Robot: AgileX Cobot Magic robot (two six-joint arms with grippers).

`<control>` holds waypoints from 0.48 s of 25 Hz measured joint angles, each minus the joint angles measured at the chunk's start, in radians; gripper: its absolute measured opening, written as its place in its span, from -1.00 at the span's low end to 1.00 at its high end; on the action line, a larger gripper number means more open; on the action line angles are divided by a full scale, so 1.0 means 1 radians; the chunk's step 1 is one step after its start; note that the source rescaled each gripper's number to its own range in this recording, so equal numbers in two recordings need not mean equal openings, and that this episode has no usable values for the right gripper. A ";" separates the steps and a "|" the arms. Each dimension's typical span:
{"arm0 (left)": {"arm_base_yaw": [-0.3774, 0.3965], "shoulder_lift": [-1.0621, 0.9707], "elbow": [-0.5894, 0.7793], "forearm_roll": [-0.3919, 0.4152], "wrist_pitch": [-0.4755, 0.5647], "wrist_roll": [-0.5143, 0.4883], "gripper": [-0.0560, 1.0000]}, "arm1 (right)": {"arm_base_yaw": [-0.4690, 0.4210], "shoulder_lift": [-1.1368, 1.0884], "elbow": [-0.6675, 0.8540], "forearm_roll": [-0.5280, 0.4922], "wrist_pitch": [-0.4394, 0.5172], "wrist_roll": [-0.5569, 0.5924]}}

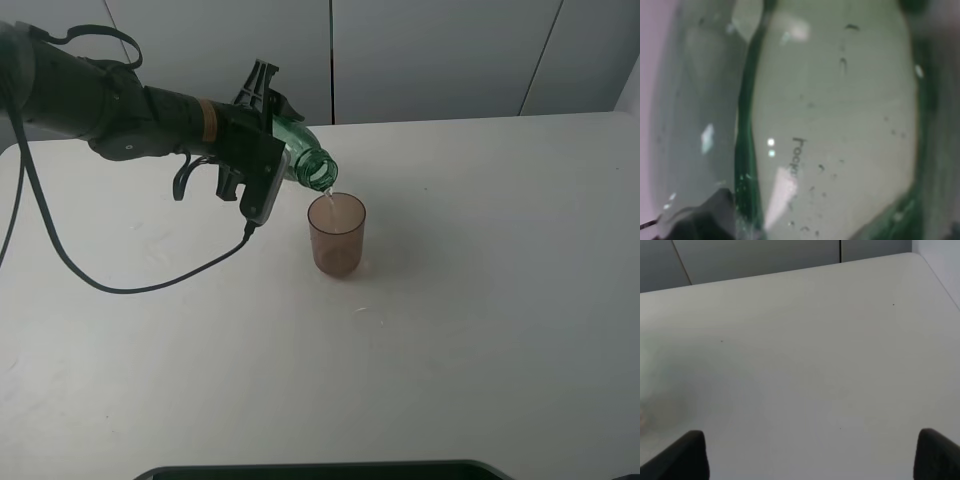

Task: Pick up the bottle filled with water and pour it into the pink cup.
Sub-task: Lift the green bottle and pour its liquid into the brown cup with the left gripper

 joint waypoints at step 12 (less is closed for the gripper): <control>0.000 0.000 0.000 -0.013 0.004 0.028 -0.89 | 0.000 0.000 0.000 0.000 0.000 0.000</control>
